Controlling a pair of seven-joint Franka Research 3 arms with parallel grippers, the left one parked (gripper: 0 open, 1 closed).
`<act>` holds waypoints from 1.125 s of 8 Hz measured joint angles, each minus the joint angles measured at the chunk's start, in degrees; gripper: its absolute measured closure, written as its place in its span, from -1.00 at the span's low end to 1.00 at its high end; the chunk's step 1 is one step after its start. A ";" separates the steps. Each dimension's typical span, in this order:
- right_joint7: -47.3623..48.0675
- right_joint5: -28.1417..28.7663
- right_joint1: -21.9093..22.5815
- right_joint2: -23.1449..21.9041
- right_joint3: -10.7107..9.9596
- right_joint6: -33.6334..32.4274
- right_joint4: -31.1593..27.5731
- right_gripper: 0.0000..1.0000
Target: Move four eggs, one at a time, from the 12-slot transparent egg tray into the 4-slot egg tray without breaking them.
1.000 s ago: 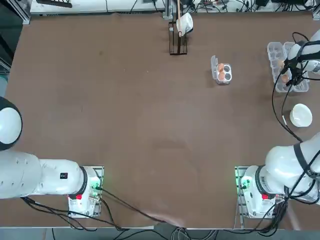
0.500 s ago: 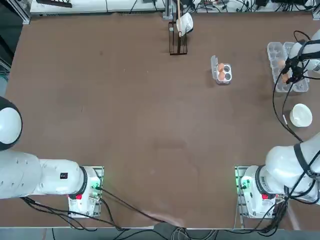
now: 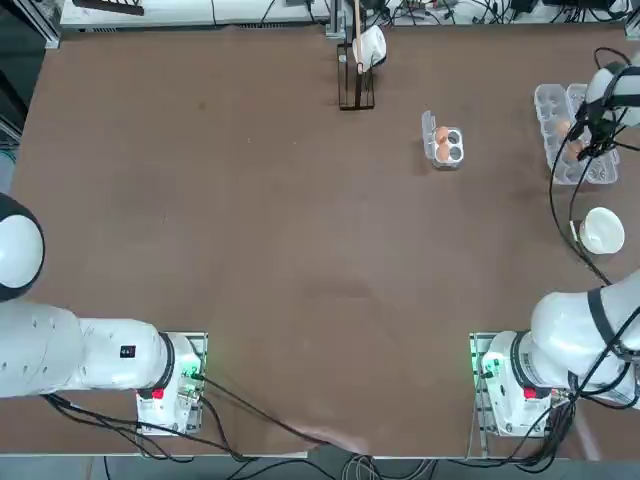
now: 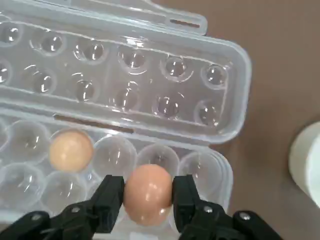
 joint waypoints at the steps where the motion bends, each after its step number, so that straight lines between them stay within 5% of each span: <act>1: 0.00 0.03 0.56 -2.95 0.38 -4.76 0.32 -0.14; 4: 9.24 2.02 10.43 -10.52 1.07 -15.92 0.10 -0.14; 9: 33.00 7.53 30.57 -10.92 1.62 -16.10 -1.48 -0.14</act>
